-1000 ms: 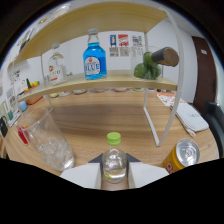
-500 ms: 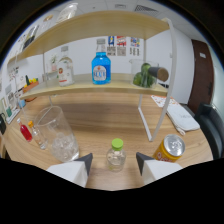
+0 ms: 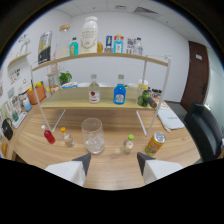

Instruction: Make me a cup of Vodka Sunrise.

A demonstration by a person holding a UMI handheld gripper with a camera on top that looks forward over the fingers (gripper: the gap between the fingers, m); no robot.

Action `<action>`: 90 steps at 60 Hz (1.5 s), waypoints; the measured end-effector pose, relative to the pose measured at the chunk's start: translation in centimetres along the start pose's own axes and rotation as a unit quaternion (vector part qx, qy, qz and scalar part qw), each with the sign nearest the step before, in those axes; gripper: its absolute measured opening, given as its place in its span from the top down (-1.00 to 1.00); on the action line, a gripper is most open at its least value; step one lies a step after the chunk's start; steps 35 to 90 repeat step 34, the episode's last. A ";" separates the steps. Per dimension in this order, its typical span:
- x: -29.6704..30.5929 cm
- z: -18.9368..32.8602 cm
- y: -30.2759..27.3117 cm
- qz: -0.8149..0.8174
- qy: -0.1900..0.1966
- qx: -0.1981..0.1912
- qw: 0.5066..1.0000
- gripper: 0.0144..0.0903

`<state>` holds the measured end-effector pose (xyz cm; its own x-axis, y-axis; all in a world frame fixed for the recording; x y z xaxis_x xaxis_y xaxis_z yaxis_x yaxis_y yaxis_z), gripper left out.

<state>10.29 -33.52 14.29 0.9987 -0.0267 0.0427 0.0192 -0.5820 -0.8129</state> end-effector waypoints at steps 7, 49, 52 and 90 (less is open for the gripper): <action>-1.2 -0.9 0.5 -0.002 0.001 -0.006 1.000 -0.88; -3.4 -1.4 -0.8 -0.013 -0.004 0.010 1.000 -0.89; -3.4 -1.4 -0.8 -0.013 -0.004 0.010 1.000 -0.89; -3.4 -1.4 -0.8 -0.013 -0.004 0.010 1.000 -0.89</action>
